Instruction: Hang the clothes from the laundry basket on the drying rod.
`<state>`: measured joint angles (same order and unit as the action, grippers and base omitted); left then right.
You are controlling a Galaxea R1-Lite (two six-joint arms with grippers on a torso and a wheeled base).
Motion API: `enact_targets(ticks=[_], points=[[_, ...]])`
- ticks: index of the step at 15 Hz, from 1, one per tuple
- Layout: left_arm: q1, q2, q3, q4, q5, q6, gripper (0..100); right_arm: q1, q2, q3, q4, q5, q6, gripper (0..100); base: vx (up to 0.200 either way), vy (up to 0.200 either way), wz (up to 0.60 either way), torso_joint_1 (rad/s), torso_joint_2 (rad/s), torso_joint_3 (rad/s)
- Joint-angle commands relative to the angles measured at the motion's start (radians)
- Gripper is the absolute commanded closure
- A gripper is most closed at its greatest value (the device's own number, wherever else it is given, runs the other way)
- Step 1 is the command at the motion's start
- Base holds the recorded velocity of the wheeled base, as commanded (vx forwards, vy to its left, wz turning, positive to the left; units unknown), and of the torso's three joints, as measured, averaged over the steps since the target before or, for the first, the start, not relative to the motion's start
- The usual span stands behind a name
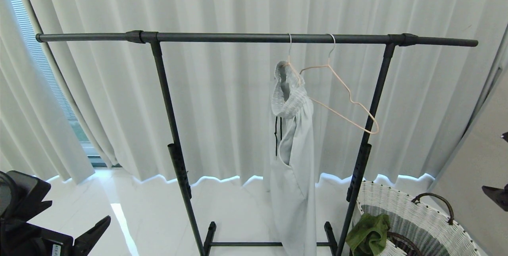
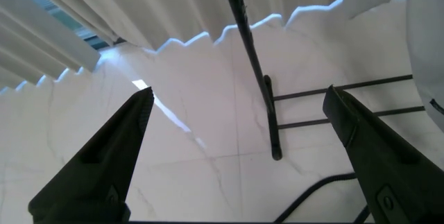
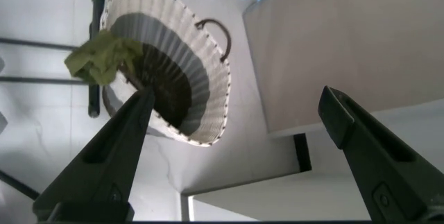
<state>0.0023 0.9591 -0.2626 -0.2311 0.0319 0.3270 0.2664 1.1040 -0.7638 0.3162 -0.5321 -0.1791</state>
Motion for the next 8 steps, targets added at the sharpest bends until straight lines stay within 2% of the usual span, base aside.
enact_targets(ticks=[1,8], points=[[-0.015,0.007,-0.024,-0.001,-0.001,-0.002,0,-0.001,0.005,0.018,0.0,0.0,0.0,0,0.0,0.0,0.0,-0.173,0.48,0.295],[-0.099,0.029,-0.07,-0.001,-0.003,0.0,0,-0.007,-0.02,0.129,0.0,0.0,-0.005,0,0.0,0.0,0.0,-0.15,0.47,0.315]])
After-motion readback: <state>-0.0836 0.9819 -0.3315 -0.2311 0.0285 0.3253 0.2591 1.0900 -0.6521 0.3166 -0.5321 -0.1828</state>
